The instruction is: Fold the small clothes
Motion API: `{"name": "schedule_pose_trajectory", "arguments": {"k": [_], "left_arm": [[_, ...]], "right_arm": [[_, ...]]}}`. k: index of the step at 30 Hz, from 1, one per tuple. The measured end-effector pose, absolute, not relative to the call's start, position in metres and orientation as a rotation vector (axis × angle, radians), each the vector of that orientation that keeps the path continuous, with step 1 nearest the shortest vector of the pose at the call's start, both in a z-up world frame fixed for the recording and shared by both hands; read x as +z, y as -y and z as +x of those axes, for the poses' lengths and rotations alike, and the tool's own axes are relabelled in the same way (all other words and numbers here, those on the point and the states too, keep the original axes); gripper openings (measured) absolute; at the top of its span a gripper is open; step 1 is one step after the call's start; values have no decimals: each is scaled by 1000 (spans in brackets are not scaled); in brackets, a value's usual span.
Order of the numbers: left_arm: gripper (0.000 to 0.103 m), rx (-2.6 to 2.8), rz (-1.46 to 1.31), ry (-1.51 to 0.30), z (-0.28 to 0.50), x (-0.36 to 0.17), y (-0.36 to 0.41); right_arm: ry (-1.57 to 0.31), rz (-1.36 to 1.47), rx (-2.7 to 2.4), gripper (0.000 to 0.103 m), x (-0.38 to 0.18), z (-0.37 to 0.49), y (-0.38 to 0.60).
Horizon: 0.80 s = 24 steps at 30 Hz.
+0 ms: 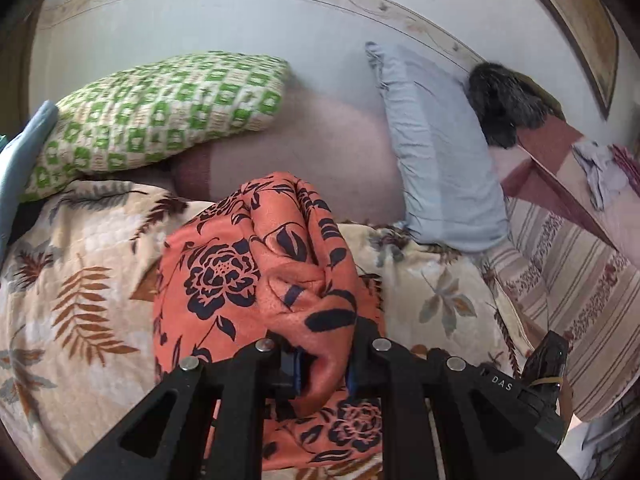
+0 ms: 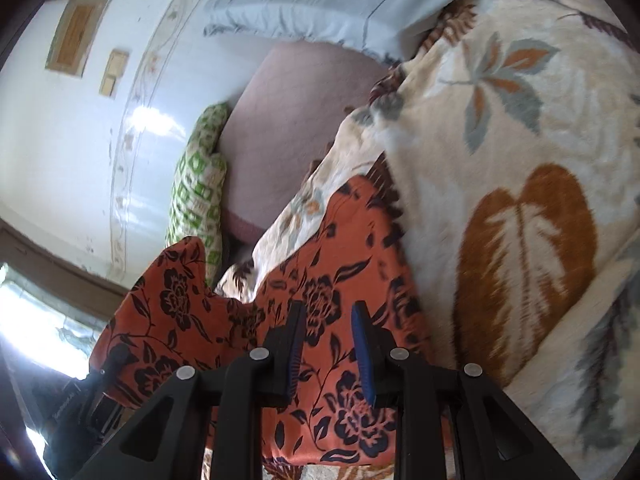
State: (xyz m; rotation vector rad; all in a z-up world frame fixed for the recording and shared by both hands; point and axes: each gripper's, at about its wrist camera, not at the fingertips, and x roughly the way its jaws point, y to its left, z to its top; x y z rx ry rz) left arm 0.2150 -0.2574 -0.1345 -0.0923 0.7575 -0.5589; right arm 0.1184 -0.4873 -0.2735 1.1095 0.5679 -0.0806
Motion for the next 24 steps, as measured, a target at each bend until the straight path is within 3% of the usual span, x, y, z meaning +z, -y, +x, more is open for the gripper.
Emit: {"name": "schedule_pose_trajectory", "arguments": {"k": [4, 8, 9, 13, 19, 24], "left_arm": [[16, -641, 1, -870, 193, -193, 336], [17, -606, 26, -1050, 188, -265, 355], [18, -615, 34, -1024, 184, -265, 356], [50, -734, 31, -1049, 177, -239, 352], [56, -721, 56, -913, 169, -186, 297], [59, -461, 68, -872, 201, -180, 232]], "right_arm": [[-509, 1206, -132, 27, -280, 95, 528], [-483, 1248, -160, 27, -285, 82, 552], [-485, 1254, -164, 27, -286, 81, 555], [-538, 1244, -156, 27, -286, 89, 561], [-528, 1187, -114, 27, -275, 93, 549], [-519, 1144, 143, 27, -258, 122, 506]]}}
